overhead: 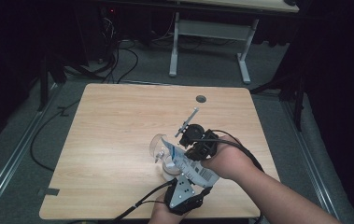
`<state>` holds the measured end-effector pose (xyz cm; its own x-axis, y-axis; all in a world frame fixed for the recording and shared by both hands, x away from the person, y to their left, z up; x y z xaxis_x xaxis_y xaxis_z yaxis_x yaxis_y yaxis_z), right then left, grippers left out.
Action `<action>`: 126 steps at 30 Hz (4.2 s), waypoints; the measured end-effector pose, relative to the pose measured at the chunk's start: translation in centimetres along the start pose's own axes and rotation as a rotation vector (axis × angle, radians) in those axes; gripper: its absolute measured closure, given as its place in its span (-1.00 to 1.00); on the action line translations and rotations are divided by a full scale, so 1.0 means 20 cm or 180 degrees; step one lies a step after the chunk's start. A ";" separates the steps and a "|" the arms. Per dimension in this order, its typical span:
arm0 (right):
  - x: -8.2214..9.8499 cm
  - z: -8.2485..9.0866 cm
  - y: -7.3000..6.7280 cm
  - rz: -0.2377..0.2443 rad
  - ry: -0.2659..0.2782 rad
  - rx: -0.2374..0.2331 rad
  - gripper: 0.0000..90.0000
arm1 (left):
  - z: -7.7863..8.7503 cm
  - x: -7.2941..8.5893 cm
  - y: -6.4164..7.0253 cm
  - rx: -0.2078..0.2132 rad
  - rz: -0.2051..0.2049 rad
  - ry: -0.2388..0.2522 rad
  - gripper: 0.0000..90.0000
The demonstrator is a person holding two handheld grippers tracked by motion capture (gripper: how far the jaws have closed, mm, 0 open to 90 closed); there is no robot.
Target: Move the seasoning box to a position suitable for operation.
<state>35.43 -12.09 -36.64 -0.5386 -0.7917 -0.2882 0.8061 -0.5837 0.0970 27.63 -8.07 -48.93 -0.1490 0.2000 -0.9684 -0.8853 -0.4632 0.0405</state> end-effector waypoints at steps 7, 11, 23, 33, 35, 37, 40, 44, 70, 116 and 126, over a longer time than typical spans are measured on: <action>0.00 0.00 0.00 0.0006 0.0003 -0.0009 1.00 | 0.00 0.00 0.00 0.0002 -0.0003 0.0000 0.36; 0.00 0.00 0.00 0.0011 0.0002 -0.0009 1.00 | 0.00 0.00 0.00 0.0002 -0.0006 0.0001 0.36; 0.00 0.00 0.00 0.0021 -0.0007 -0.0004 1.00 | 0.00 0.00 0.00 0.0002 -0.0007 0.0004 0.36; -0.01 0.00 0.00 0.0032 -0.0004 0.0002 1.00 | 0.00 -0.01 0.00 0.0002 -0.0005 0.0009 0.36; -0.01 0.00 0.00 0.0020 -0.0007 0.0000 1.00 | 0.01 -0.01 0.00 0.0004 -0.0003 0.0012 0.36; -0.01 0.00 0.00 0.0021 -0.0006 0.0000 1.00 | 0.01 -0.01 0.00 0.0005 -0.0002 0.0015 0.36; -0.01 0.00 0.00 0.0031 0.0002 0.0001 1.00 | 0.01 -0.01 0.00 0.0007 0.0000 0.0014 0.36; -0.01 0.00 0.00 0.0031 0.0014 -0.0003 1.00 | 0.01 -0.01 0.00 0.0009 0.0001 0.0016 0.36; -0.01 0.00 0.00 0.0039 0.0009 0.0007 1.00 | 0.01 -0.02 0.00 0.0017 -0.0006 0.0020 0.35; -0.03 0.00 -0.01 0.0052 0.0006 0.0004 1.00 | 0.02 -0.03 0.01 0.0038 -0.0017 0.0060 0.30; -0.04 0.01 -0.01 0.0081 0.0006 0.0013 1.00 | 0.02 -0.04 0.00 0.0035 -0.0010 0.0086 0.29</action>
<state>35.58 -11.32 -36.31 -0.5174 -0.8061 -0.2872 0.8186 -0.5640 0.1082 27.47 -7.83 -48.06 -0.1343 0.1781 -0.9748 -0.8905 -0.4531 0.0399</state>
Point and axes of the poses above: each handheld gripper's, and its own axes: z roughly backward along the jaws, x roughly out of its underside, y roughly to its right, the point moved 5 cm from there along -z, roughly forward along the jaws, and after that the axes turned 1 degree about x, right-handed, at the moved point
